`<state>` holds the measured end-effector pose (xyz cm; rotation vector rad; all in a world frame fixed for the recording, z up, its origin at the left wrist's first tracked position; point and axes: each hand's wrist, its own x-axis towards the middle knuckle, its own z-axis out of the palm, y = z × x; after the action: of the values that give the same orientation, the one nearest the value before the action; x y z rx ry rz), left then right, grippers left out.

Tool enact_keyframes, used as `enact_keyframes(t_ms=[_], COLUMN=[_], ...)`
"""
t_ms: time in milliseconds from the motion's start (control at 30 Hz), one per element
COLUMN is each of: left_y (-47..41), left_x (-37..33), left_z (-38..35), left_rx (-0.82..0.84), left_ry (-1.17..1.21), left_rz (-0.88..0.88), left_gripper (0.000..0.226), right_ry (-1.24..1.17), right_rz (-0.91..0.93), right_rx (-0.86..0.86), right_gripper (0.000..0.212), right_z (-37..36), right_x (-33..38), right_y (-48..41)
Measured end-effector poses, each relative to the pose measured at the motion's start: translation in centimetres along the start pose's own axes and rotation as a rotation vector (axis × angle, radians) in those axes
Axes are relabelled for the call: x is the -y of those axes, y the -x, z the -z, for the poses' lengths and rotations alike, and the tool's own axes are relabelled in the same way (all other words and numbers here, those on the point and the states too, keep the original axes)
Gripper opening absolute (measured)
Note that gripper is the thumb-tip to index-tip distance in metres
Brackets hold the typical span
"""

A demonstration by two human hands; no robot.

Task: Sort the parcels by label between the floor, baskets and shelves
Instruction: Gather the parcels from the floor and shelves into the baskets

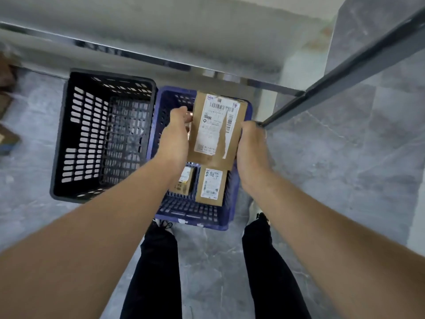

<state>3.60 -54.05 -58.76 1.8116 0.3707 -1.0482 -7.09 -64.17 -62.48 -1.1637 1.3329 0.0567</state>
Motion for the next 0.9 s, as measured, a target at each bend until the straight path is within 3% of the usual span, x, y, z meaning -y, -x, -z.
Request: enact_keyframes(t_ms=[67, 167, 200, 433, 600, 900], left_y=[-2.5, -5.8, -6.9, -13.0, -15.8, -19.9], left_x=[1.7, 3.7, 4.5, 9.2, 10.6, 12.2], left_z=[-0.4, -1.2, -1.3, -3.9, -4.8, -7.0], left_rx=[0.021, 0.034, 0.022, 0.017, 0.045, 0.067], left_ry=[-0.016, -0.063, -0.064, -0.072, -0.053, -0.012], left_rz=[0.021, 0.035, 0.040, 0.084, 0.073, 0.054], left_gripper=[0.049, 0.047, 0.045, 0.054, 0.041, 0.048], right_ry=[0.008, -0.034, -0.020, 0.084, 0.106, 0.104], right_rz=[-0.016, -0.087, -0.083, -0.121, -0.095, -0.041], right_rx=[0.010, 0.013, 0.006, -0.095, -0.062, 0.046], right_gripper=[0.048, 0.087, 0.090, 0.099, 0.086, 0.086], right_z=[-0.9, -2.7, -3.1, -5.7, -6.4, -6.0], right_x=[-1.6, -3.5, -4.5, -9.0, -12.2, -11.6], right_y=[-1.6, -4.0, -5.2, -12.2, -16.2, -16.9])
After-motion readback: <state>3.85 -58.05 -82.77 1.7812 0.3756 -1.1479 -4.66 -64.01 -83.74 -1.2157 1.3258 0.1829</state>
